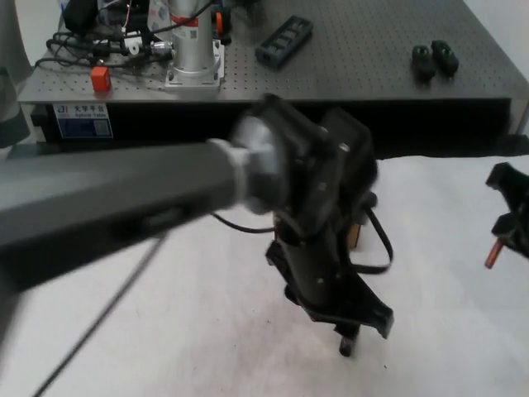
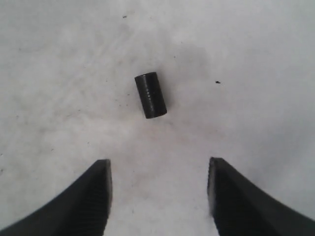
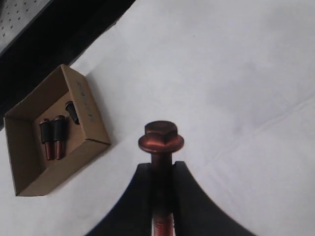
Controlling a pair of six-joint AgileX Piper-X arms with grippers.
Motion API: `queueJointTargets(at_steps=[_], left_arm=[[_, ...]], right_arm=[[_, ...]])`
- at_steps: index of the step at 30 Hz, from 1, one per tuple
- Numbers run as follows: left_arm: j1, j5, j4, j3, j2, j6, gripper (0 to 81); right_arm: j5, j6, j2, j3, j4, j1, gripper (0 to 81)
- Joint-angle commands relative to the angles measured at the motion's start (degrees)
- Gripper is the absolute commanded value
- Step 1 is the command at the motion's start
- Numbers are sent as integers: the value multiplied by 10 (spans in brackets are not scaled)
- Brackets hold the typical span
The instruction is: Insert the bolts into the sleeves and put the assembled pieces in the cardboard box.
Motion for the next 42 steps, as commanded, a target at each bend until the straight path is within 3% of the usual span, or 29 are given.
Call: queueJointTargets(at_steps=[1, 7, 19, 28, 34, 42], left_arm=[[-3, -16, 51, -81, 69, -7, 419], [-5, -17, 47, -147, 127, -17, 419], [-21, -17, 38, -166, 171, -40, 414], [-26, -17, 42, -166, 190, -40, 246], [-26, -12, 72, -166, 187, -40, 4], [-23, -44, 96, -156, 84, 7, 6]], right_arm=[[-49, -17, -10, -3, 3, -48, 1], [-56, -58, -10, -3, -2, -75, 1], [-56, -77, -10, -3, -24, -75, 1], [-70, -77, -10, -3, -23, -75, 1], [-96, -65, -10, -3, -23, -75, 1], [-205, 13, -10, -3, -84, -68, 1]])
